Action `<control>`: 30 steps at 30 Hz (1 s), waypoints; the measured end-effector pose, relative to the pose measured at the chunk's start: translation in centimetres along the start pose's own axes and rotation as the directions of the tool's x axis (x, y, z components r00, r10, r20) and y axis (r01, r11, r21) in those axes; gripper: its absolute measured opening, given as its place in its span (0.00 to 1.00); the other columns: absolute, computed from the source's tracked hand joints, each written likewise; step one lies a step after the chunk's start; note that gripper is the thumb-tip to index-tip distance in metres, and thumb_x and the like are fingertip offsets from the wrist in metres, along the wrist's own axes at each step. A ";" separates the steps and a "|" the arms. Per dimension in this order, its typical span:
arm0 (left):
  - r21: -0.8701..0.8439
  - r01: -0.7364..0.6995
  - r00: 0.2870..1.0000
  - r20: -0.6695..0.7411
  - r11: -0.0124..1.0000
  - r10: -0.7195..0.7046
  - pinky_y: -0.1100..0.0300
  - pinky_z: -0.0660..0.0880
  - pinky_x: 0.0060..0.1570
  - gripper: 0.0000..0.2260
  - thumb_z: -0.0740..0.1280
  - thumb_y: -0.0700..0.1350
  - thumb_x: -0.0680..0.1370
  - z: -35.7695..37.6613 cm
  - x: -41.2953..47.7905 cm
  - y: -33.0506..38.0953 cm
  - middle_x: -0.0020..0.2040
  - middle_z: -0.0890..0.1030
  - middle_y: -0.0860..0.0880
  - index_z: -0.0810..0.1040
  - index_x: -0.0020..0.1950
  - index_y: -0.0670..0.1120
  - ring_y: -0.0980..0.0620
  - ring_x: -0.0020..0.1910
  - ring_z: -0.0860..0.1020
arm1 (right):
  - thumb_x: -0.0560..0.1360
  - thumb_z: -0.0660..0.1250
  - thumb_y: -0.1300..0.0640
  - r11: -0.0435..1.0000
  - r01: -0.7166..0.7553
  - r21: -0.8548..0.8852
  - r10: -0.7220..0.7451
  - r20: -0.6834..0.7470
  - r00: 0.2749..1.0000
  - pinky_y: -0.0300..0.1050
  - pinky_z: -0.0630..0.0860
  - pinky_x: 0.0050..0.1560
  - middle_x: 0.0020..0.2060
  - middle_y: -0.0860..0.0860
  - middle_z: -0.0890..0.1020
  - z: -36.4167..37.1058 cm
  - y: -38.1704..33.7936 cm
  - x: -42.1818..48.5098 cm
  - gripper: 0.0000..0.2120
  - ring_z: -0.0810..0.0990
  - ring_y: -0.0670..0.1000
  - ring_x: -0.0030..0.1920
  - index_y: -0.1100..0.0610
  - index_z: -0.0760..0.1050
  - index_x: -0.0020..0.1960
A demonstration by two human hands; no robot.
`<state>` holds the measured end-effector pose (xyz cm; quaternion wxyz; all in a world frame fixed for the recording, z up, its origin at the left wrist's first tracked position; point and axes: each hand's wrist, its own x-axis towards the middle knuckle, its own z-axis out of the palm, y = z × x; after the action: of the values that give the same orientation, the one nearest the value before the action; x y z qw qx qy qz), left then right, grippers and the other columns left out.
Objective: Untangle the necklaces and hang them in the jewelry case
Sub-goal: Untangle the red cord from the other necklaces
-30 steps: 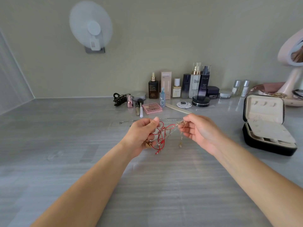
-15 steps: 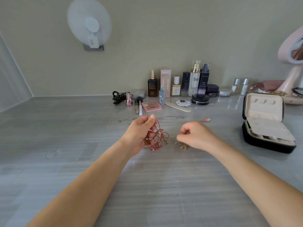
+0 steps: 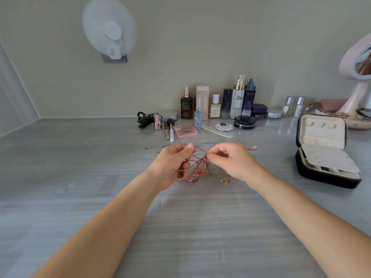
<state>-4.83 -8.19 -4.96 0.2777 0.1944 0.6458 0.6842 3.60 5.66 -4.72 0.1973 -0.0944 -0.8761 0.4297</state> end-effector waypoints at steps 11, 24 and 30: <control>0.260 -0.090 0.990 -0.080 0.961 0.115 0.62 0.68 0.29 0.03 0.64 0.41 0.77 0.1 0.2 -0.1 0.32 0.70 0.50 0.76 0.50 0.45 0.56 0.26 0.68 | 0.76 0.62 0.60 0.943 -0.144 0.300 0.139 0.039 0.990 0.31 0.70 0.36 0.35 0.50 0.80 -0.8 -0.3 -0.1 0.09 0.78 0.45 0.35 0.55 0.77 0.38; 0.767 -0.134 0.924 -0.133 0.627 0.359 0.63 0.70 0.35 0.08 0.61 0.39 0.77 -0.8 0.9 -0.9 0.38 0.77 0.54 0.79 0.45 0.47 0.56 0.36 0.74 | 0.76 0.64 0.62 0.913 -0.123 0.389 0.104 0.070 0.992 0.29 0.71 0.32 0.29 0.49 0.79 -0.8 -0.1 -0.2 0.07 0.76 0.41 0.28 0.58 0.77 0.40; 0.578 -0.343 0.914 0.026 0.740 0.404 0.75 0.69 0.32 0.11 0.62 0.46 0.78 1.0 -0.1 -0.2 0.42 0.78 0.51 0.81 0.53 0.42 0.61 0.35 0.73 | 0.75 0.65 0.62 0.897 -0.155 0.414 0.131 0.088 0.988 0.35 0.72 0.39 0.31 0.48 0.82 -0.8 0.0 -0.2 0.06 0.78 0.45 0.34 0.55 0.79 0.42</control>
<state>-4.15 -7.50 -5.06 0.0305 0.3591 0.7814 0.5094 4.09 6.18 -4.35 0.1555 -0.1015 -0.7593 0.6238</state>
